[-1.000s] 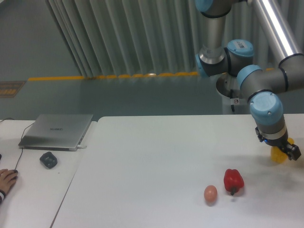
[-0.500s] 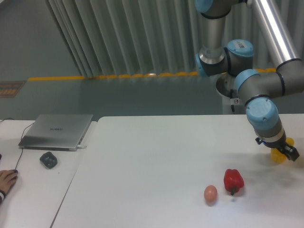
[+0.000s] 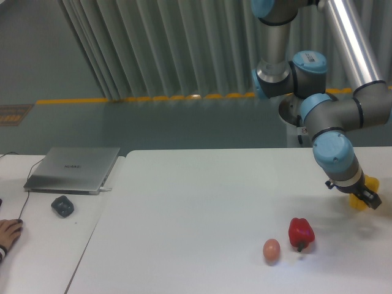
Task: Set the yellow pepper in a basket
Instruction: 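Carry the yellow pepper away from the table toward the basket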
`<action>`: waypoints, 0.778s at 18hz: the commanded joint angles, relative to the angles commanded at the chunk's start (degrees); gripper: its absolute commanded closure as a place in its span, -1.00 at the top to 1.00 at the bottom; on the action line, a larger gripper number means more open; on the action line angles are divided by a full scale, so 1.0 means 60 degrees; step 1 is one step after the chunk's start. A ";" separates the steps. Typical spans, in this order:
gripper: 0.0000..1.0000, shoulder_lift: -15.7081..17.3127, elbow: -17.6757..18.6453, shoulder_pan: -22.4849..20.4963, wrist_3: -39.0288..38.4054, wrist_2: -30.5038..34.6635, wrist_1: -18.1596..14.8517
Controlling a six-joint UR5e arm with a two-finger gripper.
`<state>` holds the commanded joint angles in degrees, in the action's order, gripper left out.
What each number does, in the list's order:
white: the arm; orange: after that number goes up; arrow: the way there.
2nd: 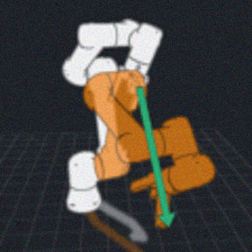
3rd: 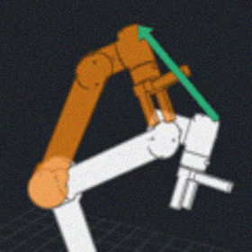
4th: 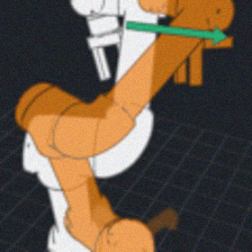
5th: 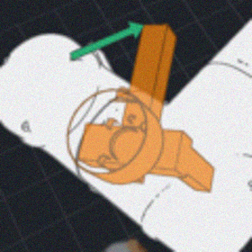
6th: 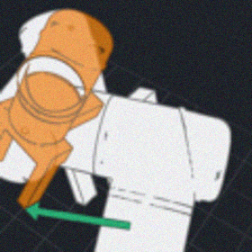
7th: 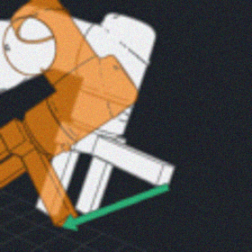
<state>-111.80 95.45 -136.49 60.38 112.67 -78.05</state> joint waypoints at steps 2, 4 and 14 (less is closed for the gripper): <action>0.41 0.0000 0.0015 0.0015 0.0000 0.0000 0.0015; 0.26 0.0000 0.0000 0.0015 0.0029 0.0000 0.0015; -0.14 0.0073 -0.1024 0.0249 0.0117 0.0175 -0.1083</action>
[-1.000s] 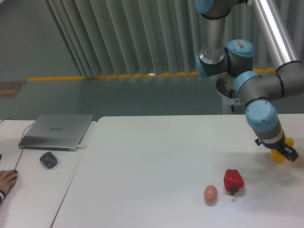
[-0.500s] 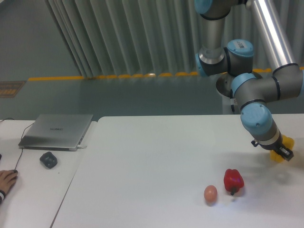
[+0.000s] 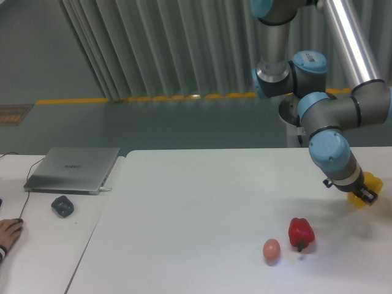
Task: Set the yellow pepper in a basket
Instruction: 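Carry the yellow pepper away from the table toward the basket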
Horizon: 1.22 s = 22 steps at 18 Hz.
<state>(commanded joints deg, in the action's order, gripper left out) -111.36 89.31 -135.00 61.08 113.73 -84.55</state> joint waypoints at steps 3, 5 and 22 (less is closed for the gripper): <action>-0.14 0.0058 -0.0556 0.0103 0.0409 0.0001 -0.0118; -0.14 0.0146 -0.0952 0.0190 0.0906 0.0001 -0.0030; -0.13 -0.0088 -0.1482 -0.1801 0.8387 -0.0365 0.3689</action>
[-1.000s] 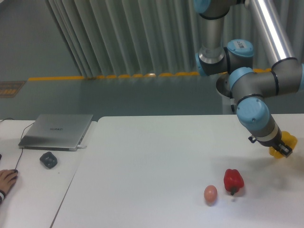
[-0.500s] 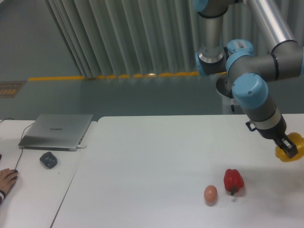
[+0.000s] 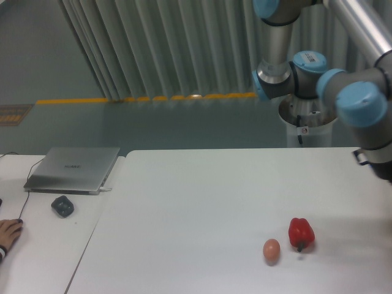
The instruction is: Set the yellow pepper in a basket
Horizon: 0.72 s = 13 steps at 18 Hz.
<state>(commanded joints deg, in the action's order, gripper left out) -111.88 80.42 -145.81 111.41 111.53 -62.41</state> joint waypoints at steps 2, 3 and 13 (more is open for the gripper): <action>-0.11 0.0014 0.0088 -0.0175 0.0765 0.0000 0.0118; -0.09 0.0029 0.0088 -0.0278 0.1000 -0.0015 0.0133; 1.00 -0.0088 0.0162 -0.0894 0.1559 0.0015 0.0573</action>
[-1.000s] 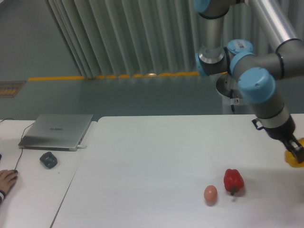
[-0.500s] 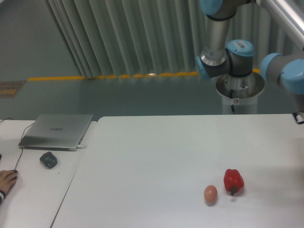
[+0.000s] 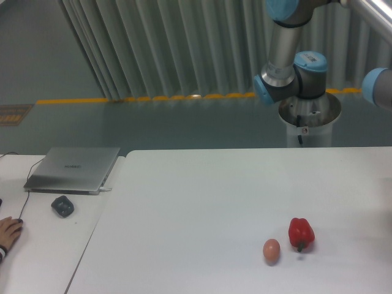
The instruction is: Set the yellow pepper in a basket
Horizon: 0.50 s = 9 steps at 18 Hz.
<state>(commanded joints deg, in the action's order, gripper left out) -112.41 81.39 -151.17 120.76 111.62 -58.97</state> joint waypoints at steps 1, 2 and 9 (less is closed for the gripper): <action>1.00 0.0015 0.0000 -0.0015 0.0029 0.0000 0.0000; 1.00 0.0029 0.0000 -0.0029 0.0059 0.0000 0.0000; 1.00 0.0132 0.0059 0.0015 -0.0087 -0.0424 -0.0015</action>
<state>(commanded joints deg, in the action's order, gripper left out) -111.62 81.74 -151.08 120.24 109.08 -59.06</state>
